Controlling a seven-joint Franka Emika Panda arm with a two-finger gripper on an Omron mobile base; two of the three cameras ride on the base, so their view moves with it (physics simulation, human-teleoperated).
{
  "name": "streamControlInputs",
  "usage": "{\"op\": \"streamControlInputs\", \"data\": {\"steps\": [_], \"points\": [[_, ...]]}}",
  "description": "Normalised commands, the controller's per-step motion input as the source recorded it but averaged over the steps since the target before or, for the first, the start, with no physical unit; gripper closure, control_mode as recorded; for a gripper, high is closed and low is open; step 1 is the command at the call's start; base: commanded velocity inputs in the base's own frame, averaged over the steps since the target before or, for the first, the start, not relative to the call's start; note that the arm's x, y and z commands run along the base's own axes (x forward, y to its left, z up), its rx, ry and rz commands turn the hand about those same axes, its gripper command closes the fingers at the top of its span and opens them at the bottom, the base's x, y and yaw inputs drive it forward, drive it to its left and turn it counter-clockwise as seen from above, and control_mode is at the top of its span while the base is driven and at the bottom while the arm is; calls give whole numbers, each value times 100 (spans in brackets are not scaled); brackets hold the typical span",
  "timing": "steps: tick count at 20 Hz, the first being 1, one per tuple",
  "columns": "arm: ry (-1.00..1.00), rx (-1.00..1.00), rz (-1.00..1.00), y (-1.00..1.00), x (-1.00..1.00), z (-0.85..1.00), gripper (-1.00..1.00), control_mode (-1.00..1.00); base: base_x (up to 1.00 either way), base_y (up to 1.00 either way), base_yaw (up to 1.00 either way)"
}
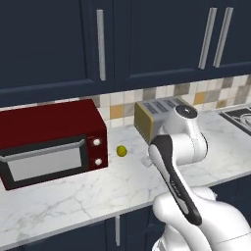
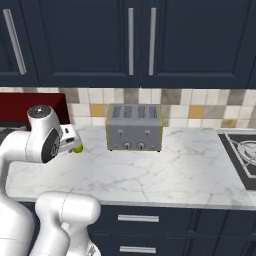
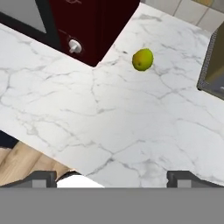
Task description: Place the liquor on the top shelf of the fridge to keep it out of children's reach, and place the onion and pear on lower shelves for easy access.
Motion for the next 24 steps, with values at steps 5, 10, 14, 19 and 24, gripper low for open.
{"op": "streamControlInputs", "data": {"steps": [5, 10, 14, 19, 24], "points": [[1, 2, 0, 0, 45, -11, -100, -100, 0, 0, 0], [0, 3, 0, 0, 42, -6, -100, -100, 0, 0, 0], [0, 4, 0, 5, 39, -13, -100, -100, 0, 0, 0], [0, 5, -1, 11, 22, -22, -100, -100, 0, 0, 0], [0, 7, -7, 9, 4, -33, -100, -100, 0, 0, 0]]}}
